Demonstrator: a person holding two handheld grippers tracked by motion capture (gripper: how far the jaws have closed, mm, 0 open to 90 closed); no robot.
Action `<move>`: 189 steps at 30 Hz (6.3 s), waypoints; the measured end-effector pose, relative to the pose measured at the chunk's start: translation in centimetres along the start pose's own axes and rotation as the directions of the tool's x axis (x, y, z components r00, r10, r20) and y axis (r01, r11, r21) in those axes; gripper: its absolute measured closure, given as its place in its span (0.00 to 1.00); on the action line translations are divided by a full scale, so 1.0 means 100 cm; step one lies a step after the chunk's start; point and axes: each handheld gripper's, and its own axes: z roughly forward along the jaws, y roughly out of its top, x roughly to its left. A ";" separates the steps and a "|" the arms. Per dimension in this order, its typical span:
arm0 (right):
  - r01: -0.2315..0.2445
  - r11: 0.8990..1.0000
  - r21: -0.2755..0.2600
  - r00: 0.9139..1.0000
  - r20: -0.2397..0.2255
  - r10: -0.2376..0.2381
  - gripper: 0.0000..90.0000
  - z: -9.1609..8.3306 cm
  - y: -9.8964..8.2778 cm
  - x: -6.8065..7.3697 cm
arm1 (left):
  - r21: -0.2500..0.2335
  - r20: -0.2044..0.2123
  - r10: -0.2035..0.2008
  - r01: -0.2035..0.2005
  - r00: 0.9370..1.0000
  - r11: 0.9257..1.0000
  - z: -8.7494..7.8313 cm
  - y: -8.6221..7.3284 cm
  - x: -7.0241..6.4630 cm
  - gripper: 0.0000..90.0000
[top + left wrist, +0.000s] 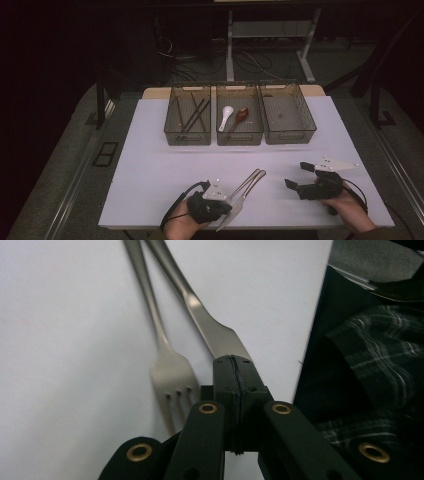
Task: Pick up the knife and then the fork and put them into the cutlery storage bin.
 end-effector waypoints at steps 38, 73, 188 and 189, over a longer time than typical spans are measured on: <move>0.005 1.000 0.007 1.000 -0.002 -0.004 0.13 0.001 0.000 0.000 | -0.060 -0.168 0.011 -0.022 0.986 0.998 -0.018 0.004 0.077 0.88; 0.026 0.998 0.056 0.985 -0.171 -0.016 0.15 -0.003 0.010 -0.001 | -0.074 0.024 0.168 -0.165 0.986 0.983 0.024 0.027 0.107 0.93; 0.203 0.953 0.226 0.964 -0.216 -0.154 0.96 0.029 0.098 -0.048 | -0.300 -0.176 -0.147 0.090 0.973 0.950 -0.045 -0.043 0.087 0.00; 0.192 0.956 0.222 0.968 -0.206 -0.146 0.96 0.029 0.100 -0.051 | -0.298 -0.176 -0.146 0.088 0.974 0.950 -0.046 -0.043 0.087 0.00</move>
